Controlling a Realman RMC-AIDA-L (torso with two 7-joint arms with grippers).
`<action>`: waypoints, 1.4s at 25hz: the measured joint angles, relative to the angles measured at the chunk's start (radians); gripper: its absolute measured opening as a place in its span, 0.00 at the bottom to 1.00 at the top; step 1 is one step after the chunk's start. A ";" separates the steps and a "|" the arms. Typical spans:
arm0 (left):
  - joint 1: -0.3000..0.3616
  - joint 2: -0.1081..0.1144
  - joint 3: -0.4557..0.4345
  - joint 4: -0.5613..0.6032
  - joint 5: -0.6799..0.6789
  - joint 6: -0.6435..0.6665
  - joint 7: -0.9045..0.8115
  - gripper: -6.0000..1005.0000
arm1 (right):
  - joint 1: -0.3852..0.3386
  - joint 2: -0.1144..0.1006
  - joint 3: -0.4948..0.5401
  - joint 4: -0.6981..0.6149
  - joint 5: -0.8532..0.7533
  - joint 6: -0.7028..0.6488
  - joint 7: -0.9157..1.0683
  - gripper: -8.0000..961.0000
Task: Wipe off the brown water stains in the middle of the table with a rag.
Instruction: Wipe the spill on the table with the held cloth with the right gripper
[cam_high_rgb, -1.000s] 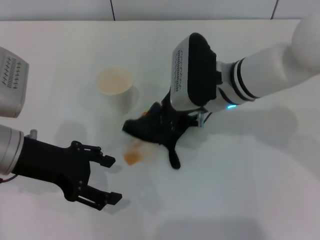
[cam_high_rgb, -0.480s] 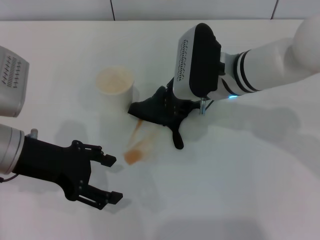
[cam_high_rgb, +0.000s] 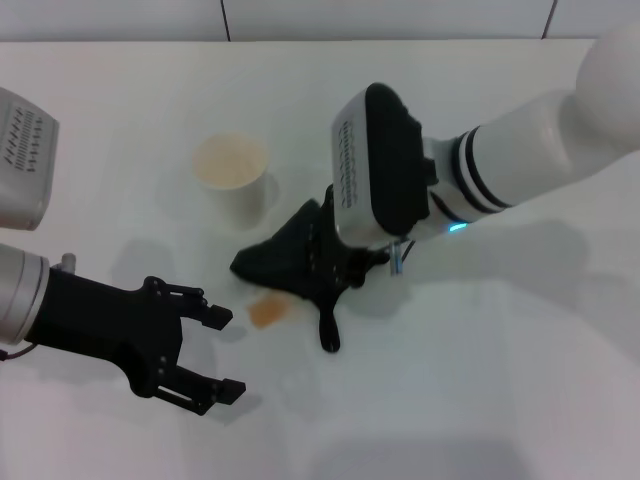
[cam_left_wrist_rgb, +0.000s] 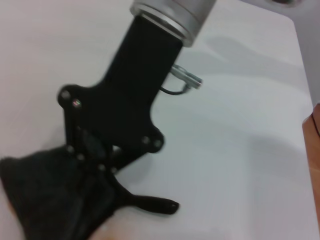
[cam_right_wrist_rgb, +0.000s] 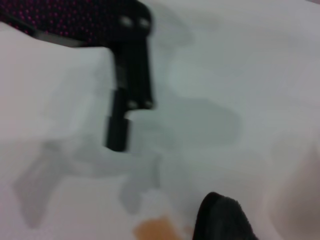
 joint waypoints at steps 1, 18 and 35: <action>-0.001 0.000 0.000 0.000 0.001 0.000 0.000 0.89 | -0.002 0.000 -0.007 -0.010 0.002 -0.010 0.000 0.04; -0.002 -0.001 0.000 -0.002 -0.004 -0.005 0.000 0.89 | 0.009 0.000 -0.146 -0.047 0.093 -0.050 -0.011 0.04; -0.002 -0.003 0.000 -0.007 -0.008 -0.009 -0.002 0.89 | 0.073 0.000 -0.119 0.124 0.093 0.196 -0.042 0.04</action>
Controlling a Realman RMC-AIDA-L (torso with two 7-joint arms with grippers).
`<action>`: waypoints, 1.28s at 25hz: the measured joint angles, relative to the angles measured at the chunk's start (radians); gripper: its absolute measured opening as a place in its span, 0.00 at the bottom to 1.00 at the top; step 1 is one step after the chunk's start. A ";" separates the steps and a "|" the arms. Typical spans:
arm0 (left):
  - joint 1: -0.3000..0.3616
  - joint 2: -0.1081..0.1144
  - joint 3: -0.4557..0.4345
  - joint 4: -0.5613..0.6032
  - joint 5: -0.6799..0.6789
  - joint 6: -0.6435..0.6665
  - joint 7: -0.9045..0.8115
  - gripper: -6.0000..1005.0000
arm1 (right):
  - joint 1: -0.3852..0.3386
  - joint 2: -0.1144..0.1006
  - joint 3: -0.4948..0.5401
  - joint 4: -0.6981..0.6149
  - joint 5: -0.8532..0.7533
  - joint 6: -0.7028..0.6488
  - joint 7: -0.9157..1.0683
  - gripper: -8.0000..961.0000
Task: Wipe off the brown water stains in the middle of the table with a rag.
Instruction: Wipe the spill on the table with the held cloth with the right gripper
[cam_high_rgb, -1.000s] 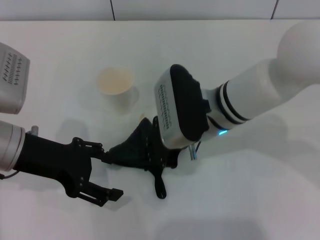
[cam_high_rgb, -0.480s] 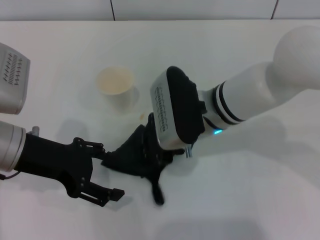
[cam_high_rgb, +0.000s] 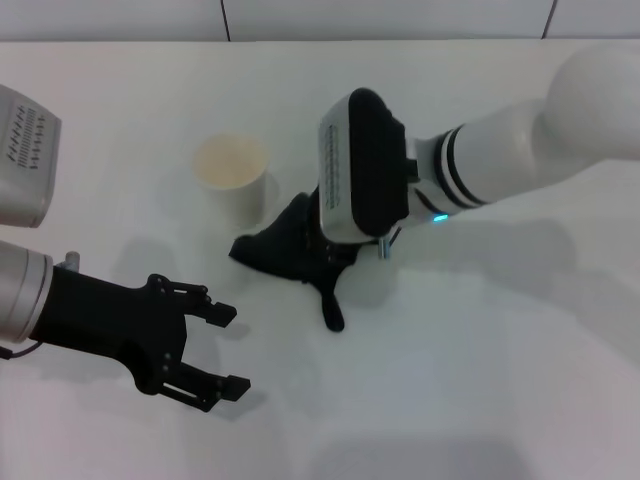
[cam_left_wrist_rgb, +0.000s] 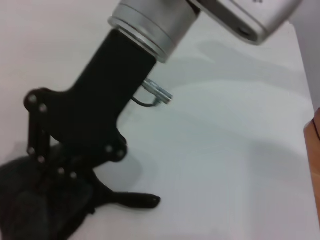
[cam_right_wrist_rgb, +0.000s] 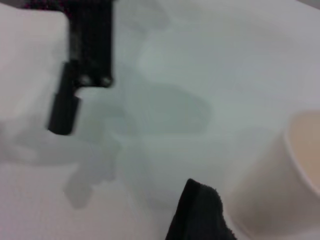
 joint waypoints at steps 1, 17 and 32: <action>0.000 0.000 0.000 0.000 0.000 0.000 0.000 0.89 | 0.003 0.000 0.004 0.007 -0.001 0.004 0.000 0.04; 0.005 0.003 0.000 0.004 0.000 -0.002 0.001 0.89 | -0.018 0.000 0.023 -0.090 -0.009 -0.178 -0.001 0.04; -0.001 0.006 -0.001 0.007 0.000 -0.004 0.009 0.89 | -0.026 0.000 -0.047 -0.143 0.014 -0.224 -0.001 0.04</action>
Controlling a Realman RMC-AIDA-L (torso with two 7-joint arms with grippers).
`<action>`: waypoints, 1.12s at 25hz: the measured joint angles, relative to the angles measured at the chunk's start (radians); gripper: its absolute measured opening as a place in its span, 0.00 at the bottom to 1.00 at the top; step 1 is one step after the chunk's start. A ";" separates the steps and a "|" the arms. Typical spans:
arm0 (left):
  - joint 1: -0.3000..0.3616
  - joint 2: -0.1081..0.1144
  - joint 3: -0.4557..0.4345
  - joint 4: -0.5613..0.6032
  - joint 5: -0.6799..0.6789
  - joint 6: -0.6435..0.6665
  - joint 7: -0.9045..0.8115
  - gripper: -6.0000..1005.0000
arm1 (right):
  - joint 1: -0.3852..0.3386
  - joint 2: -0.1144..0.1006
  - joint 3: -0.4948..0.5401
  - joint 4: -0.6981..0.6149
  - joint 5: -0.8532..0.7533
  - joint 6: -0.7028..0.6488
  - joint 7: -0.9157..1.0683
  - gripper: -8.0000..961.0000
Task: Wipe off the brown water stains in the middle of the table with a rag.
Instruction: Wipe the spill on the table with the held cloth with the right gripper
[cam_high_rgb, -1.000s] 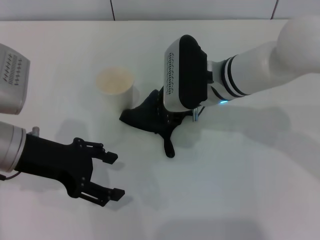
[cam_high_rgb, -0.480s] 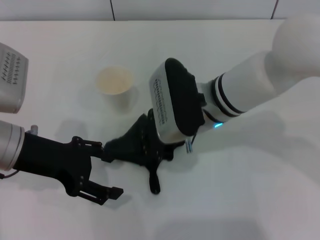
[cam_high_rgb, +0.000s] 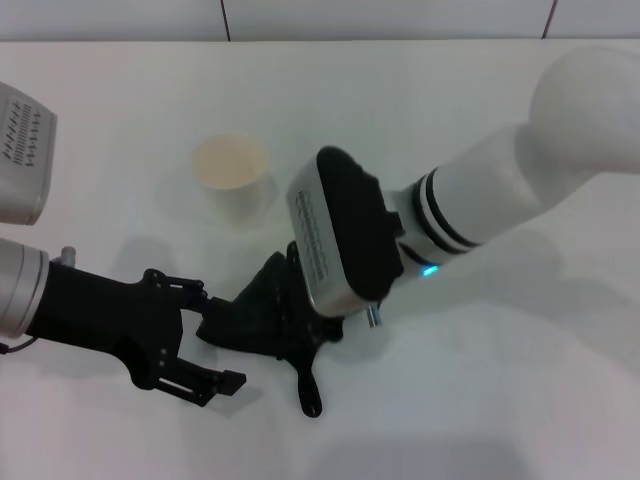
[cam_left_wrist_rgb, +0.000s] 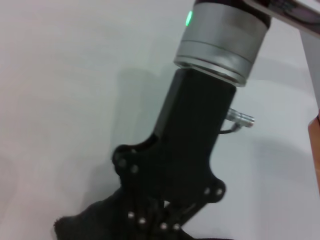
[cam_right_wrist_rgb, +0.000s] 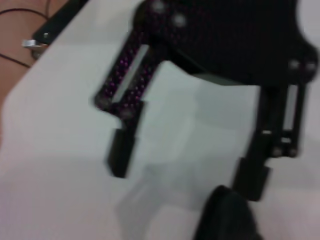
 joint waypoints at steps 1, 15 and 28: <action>0.000 0.000 -0.003 0.000 0.000 0.000 0.000 0.89 | 0.000 0.000 0.007 0.004 -0.001 0.012 0.000 0.04; 0.002 -0.004 -0.011 -0.005 0.001 0.000 0.004 0.89 | 0.036 -0.002 0.129 0.192 -0.015 0.194 -0.063 0.04; 0.007 -0.003 -0.011 -0.004 0.002 0.000 0.005 0.89 | 0.035 -0.001 0.163 0.176 -0.007 0.134 -0.068 0.04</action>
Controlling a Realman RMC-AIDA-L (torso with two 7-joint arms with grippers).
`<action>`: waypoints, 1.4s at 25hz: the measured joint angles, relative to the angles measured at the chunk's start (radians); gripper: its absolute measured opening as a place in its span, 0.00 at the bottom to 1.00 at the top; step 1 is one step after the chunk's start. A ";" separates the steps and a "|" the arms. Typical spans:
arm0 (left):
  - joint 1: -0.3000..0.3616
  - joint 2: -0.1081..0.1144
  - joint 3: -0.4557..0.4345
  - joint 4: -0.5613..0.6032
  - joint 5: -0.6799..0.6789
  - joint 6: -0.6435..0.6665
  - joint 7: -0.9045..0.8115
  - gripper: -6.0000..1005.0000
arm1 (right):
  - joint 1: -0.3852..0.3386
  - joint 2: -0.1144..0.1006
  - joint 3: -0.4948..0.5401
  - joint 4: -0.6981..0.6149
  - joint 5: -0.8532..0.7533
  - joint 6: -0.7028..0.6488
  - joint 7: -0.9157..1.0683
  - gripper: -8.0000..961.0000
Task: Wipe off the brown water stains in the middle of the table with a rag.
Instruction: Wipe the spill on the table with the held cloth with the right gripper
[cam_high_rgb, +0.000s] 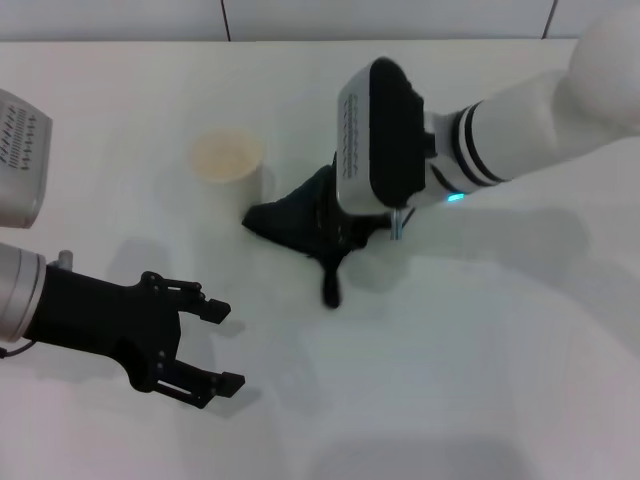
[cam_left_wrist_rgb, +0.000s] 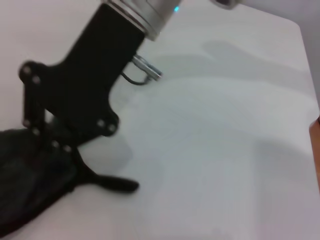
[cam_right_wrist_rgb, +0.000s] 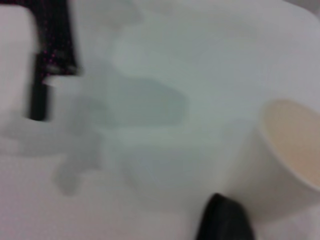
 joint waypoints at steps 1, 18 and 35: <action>-0.001 0.000 0.000 0.000 0.000 0.000 0.000 0.89 | -0.002 0.000 -0.001 -0.007 0.001 -0.019 0.001 0.04; -0.005 0.001 0.000 -0.001 -0.001 -0.001 0.001 0.89 | -0.027 0.001 -0.101 -0.130 0.058 -0.168 0.006 0.04; -0.007 0.001 0.000 -0.001 -0.001 -0.003 0.001 0.89 | 0.007 -0.005 -0.008 0.035 0.013 0.100 -0.019 0.04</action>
